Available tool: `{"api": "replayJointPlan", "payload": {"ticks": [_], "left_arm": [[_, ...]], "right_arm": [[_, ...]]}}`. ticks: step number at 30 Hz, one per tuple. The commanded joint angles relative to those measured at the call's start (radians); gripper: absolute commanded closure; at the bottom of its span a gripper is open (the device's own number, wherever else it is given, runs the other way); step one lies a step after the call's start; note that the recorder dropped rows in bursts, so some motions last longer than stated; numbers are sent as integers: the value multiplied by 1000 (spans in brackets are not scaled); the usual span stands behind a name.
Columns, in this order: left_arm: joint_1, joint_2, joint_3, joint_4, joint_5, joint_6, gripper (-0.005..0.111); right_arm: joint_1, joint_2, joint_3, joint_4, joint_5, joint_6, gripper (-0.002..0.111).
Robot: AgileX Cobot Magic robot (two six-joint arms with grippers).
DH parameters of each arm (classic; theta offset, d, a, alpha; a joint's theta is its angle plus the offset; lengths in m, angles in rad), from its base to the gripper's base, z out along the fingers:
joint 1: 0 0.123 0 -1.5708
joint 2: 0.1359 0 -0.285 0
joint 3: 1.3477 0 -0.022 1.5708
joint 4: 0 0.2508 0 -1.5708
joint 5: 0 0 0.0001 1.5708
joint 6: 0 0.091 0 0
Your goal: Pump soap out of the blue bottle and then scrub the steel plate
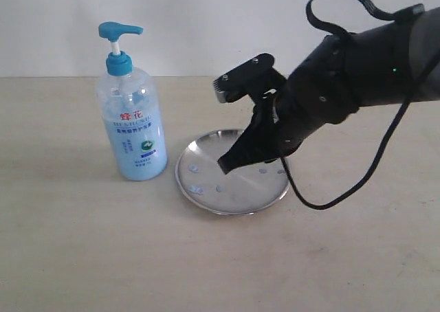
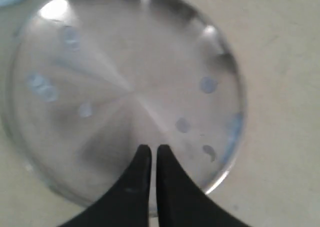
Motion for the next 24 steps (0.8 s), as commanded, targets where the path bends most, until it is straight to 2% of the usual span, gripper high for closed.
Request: {"api": "replayJointPlan", "payload": {"ticks": [1,3,4,7,9,10,12,13,14,15,16,18,20,22,23,24], "left_arm": [[175,-37,3,-8,-25,-4,103],[212,-37,3,-8,-29,-4,103],[216,-37,3,-8,-29,-4,103],[199,-37,3,-8,-30,-4,103],[187,-37,3,-8,-32,-4,103],[181,-37,3,-8,-32,-4,103],[176,-37,3,-8,-34,-4,103],[176,-37,3,-8,-34,-4,103],[176,-37,3,-8,-34,-4,103],[176,-37,3,-8,-34,-4,103],[176,-37,3,-8,-34,-4,103],[176,-37,3,-8,-34,-4,103],[176,-37,3,-8,-34,-4,103],[176,-37,3,-8,-34,-4,103],[176,-37,3,-8,-34,-4,103],[176,-37,3,-8,-34,-4,103]], "right_arm": [[59,-37,-65,142,241,-254,109],[43,-33,-93,124,303,-247,109],[26,-28,-101,96,274,-225,109],[-28,16,-137,47,40,-70,109],[-46,86,-185,162,-76,-5,109],[-48,128,-221,271,-65,-30,109],[-35,205,-302,502,139,-211,109],[-31,241,-342,584,329,-368,109],[-31,270,-374,607,517,-485,109],[-31,285,-388,573,659,-484,109],[-36,289,-392,502,709,-428,109],[-56,265,-392,325,625,-287,109],[-87,243,-398,202,404,-87,109],[-102,240,-405,318,194,-29,109],[-99,246,-405,457,132,-87,109],[-88,248,-408,620,147,-225,109]]}}
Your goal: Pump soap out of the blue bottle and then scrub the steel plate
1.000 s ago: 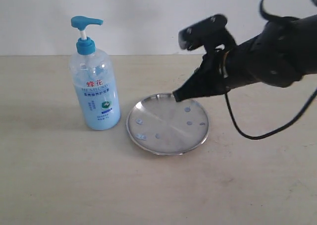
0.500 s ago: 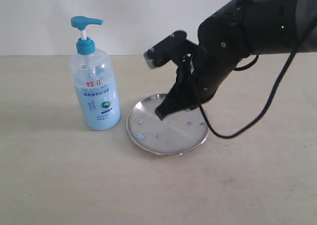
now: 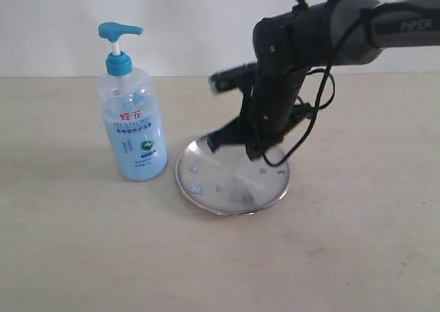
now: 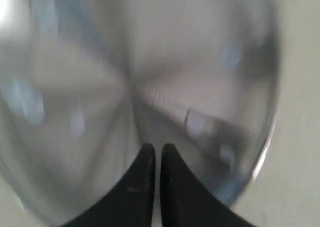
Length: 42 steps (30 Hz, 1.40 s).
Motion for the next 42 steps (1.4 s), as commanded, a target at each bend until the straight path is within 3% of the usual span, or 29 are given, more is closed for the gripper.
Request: {"api": "replayJointPlan", "payload": {"ticks": [1,2,3,5,7,9,11,12,15,17,19,20,21,23,25,26,28,30,32,34,35,37,39,42], "left_arm": [[-5,-4,3,-8,-4,-4,103],[-5,-4,3,-8,-4,-4,103],[-5,-4,3,-8,-4,-4,103],[-6,-4,3,-8,-4,-4,103],[-6,-4,3,-8,-4,-4,103],[-6,-4,3,-8,-4,-4,103],[-6,-4,3,-8,-4,-4,103],[-6,-4,3,-8,-4,-4,103],[-6,-4,3,-8,-4,-4,103],[-6,-4,3,-8,-4,-4,103],[-6,-4,3,-8,-4,-4,103],[-6,-4,3,-8,-4,-4,103],[-6,-4,3,-8,-4,-4,103],[-6,-4,3,-8,-4,-4,103],[-6,-4,3,-8,-4,-4,103],[-6,-4,3,-8,-4,-4,103],[-6,-4,3,-8,-4,-4,103],[-5,-4,3,-8,-4,-4,103],[-5,-4,3,-8,-4,-4,103],[-5,-4,3,-8,-4,-4,103],[-5,-4,3,-8,-4,-4,103],[-5,-4,3,-8,-4,-4,103],[-5,-4,3,-8,-4,-4,103],[-5,-4,3,-8,-4,-4,103]], "right_arm": [[8,-9,-15,429,-106,-323,109],[15,-7,-21,457,33,-514,109],[15,-7,-24,395,168,-550,109],[13,-7,-24,117,269,-346,109],[-6,-4,-24,-192,186,-51,109],[-27,-3,-24,-324,-41,216,109],[-33,-2,-24,-207,-224,160,109],[-28,-2,-24,-69,-227,0,109],[-13,-2,-24,54,54,-509,109],[-39,2,-24,-78,132,-382,109],[-80,2,-24,-186,29,-123,109],[-105,0,-24,-174,-94,50,109],[-113,0,-24,-123,-174,96,109],[-110,8,-24,78,-224,-112,109],[-98,11,-24,231,-17,-522,109],[-96,11,-24,229,103,-609,109],[-118,11,-24,175,160,-491,109],[-157,8,-24,125,55,-279,109],[-181,11,-24,201,-128,-134,109],[-168,21,-24,439,-199,-296,109],[-152,24,-24,552,-154,-478,109],[-123,35,-24,596,58,-786,109],[-113,47,-24,463,225,-730,109],[-130,53,-24,120,142,-274,109]]}}
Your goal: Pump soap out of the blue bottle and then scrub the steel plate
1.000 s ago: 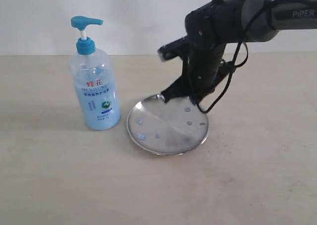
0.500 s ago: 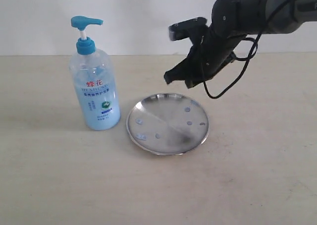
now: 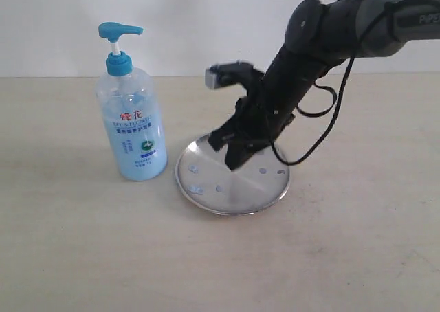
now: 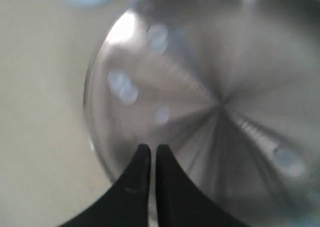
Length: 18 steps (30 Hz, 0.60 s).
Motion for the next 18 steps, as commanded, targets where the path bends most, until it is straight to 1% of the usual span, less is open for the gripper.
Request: {"api": "replayJointPlan", "payload": {"ticks": [1,2,3,4,5,6,7,8,9,10,11,13,14,15,16,17,18], "left_arm": [[-3,-4,3,-8,-4,-4,103],[-3,-4,3,-8,-4,-4,103],[-3,-4,3,-8,-4,-4,103],[-3,-4,3,-8,-4,-4,103],[-3,-4,3,-8,-4,-4,103],[-3,-4,3,-8,-4,-4,103],[-3,-4,3,-8,-4,-4,103],[-3,-4,3,-8,-4,-4,103],[-3,-4,3,-8,-4,-4,103],[-3,-4,3,-8,-4,-4,103],[-3,-4,3,-8,-4,-4,103],[-3,-4,3,-8,-4,-4,103],[-3,-4,3,-8,-4,-4,103],[-3,-4,3,-8,-4,-4,103],[-3,-4,3,-8,-4,-4,103],[-3,-4,3,-8,-4,-4,103],[-3,-4,3,-8,-4,-4,103]], "right_arm": [[-30,8,0,-380,-104,482,109],[-35,8,0,-384,-199,565,109],[-35,10,0,-325,-279,569,109],[-31,10,0,-253,-320,513,109],[-16,10,0,-139,-328,370,109],[-2,10,0,-46,-269,170,109],[12,10,0,-9,-174,3,109],[21,10,0,-18,-44,-151,109],[21,10,0,-57,50,-144,109],[19,10,0,-103,73,-75,109],[13,10,0,-177,43,53,109],[-5,8,0,-298,-149,370,109],[-13,8,0,-297,-267,490,109],[-14,13,0,-251,-365,517,109],[3,17,0,-110,-430,367,109],[17,17,0,-44,-379,196,109],[35,14,0,-62,-176,-138,109]]}}
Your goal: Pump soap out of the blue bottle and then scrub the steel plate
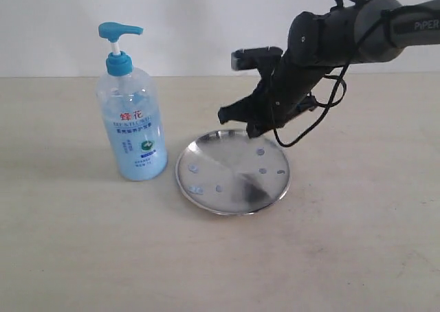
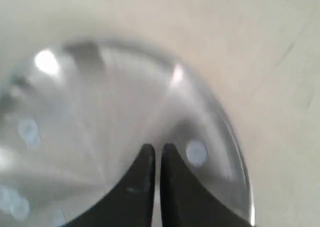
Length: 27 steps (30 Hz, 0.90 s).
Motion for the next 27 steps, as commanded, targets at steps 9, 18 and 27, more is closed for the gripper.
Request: {"api": "replayJointPlan", "payload": {"ticks": [9,18,27], "left_arm": [[-3,-4,3,-8,-4,-4,103],[-3,-4,3,-8,-4,-4,103],[-3,-4,3,-8,-4,-4,103]], "right_arm": [[123,-8,-3,-215,199,-324,109],[140,-16,-3,-274,128,-214,109],[103,-20,-3,-477,-96,486,109]]}}
